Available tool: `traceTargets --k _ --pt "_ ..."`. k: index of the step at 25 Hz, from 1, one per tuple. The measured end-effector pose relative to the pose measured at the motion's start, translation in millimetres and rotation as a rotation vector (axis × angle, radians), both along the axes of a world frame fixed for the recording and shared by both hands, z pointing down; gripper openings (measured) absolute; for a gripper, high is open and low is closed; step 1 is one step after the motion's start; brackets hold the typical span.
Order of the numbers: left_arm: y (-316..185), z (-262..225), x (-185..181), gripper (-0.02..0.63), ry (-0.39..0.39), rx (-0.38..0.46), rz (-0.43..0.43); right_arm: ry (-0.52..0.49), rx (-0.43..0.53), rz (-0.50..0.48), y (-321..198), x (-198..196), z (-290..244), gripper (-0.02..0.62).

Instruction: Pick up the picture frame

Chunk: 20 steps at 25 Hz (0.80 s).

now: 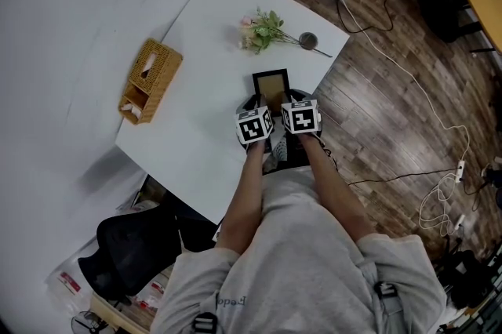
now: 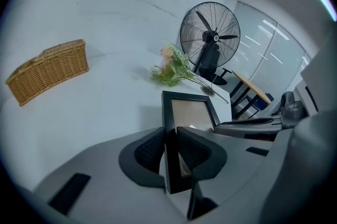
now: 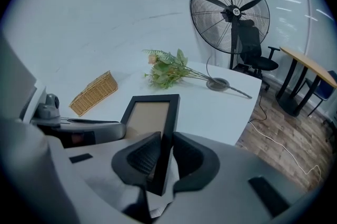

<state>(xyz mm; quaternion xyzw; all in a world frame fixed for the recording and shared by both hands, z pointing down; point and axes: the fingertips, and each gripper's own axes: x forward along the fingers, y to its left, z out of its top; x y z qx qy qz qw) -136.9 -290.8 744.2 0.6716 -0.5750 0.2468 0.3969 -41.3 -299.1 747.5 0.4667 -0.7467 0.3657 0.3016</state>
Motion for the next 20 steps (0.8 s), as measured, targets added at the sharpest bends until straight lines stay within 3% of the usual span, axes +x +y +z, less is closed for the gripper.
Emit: traceTargets --k 6,20 --pt "-14.4 -49.0 2.8 0.091 -0.009 0.132 0.000 -0.022 0.115 0.021 -14.3 3.7 -47.3 0.077" --pt "-9.8 -201.8 11.2 0.087 -0.049 0.499 0.053 -0.087 0.481 0.064 -9.2 12.9 -195.0 0.075"
